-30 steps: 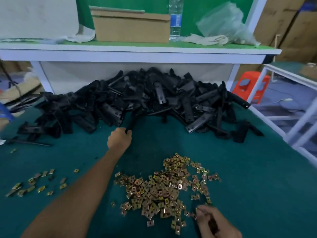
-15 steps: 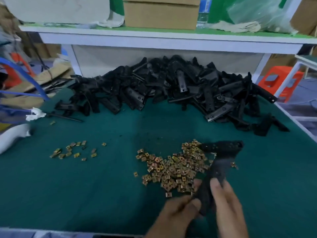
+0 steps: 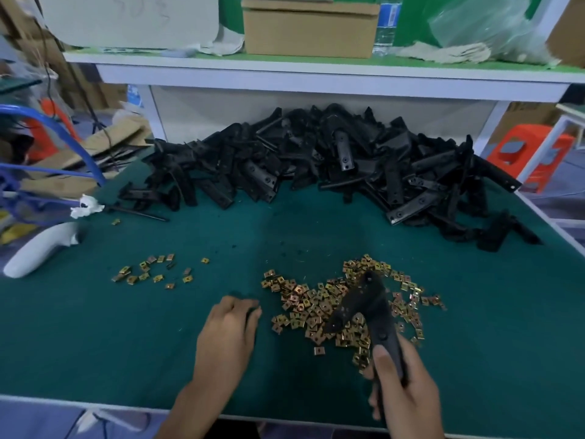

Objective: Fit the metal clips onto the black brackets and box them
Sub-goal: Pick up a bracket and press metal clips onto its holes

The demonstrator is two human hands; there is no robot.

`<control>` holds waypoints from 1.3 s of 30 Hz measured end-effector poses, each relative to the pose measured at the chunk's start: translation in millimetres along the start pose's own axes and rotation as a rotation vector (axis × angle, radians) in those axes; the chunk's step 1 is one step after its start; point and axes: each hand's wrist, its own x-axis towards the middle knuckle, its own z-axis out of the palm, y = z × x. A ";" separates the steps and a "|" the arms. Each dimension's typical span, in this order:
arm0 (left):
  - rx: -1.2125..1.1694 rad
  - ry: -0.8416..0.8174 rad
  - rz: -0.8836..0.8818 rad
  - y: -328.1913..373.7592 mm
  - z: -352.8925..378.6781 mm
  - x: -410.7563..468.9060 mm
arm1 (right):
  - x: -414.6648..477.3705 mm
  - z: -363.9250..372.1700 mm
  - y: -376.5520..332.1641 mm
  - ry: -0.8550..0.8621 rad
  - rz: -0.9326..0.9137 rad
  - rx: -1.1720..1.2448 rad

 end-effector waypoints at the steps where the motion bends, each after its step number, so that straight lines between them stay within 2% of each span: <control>1: -0.025 -0.004 0.004 0.2 -0.8 1.4 | -0.3 0.7 0.0 -0.010 0.001 -0.004; 5: -0.200 -0.059 -0.052 4.7 -6.1 6.9 | 2.0 7.1 4.2 -0.072 0.003 -0.010; 10: -0.645 -0.189 -0.068 37.2 -14.2 4.7 | 8.5 16.5 4.8 -0.104 0.021 -0.009; 13: -0.764 -0.220 -0.025 57.6 -19.9 0.9 | 8.7 12.2 3.8 -0.069 0.034 0.043; 16: -0.878 -0.218 -0.074 68.9 -27.0 -1.6 | 7.9 9.0 2.8 -0.076 0.050 0.082; 21: -1.095 -0.342 -0.155 79.1 -34.9 -2.3 | 5.1 9.0 1.2 -0.105 0.039 0.112; 27: -1.146 -0.405 -0.237 83.3 -38.6 -1.7 | 4.5 7.3 3.6 -0.125 0.018 0.122; 33: -1.148 -0.401 -0.264 85.6 -39.2 -0.3 | 5.4 6.7 6.3 -0.144 0.033 0.091; 39: -1.073 -0.436 -0.276 82.8 -38.8 1.7 | 5.5 8.5 7.8 -0.155 0.001 0.040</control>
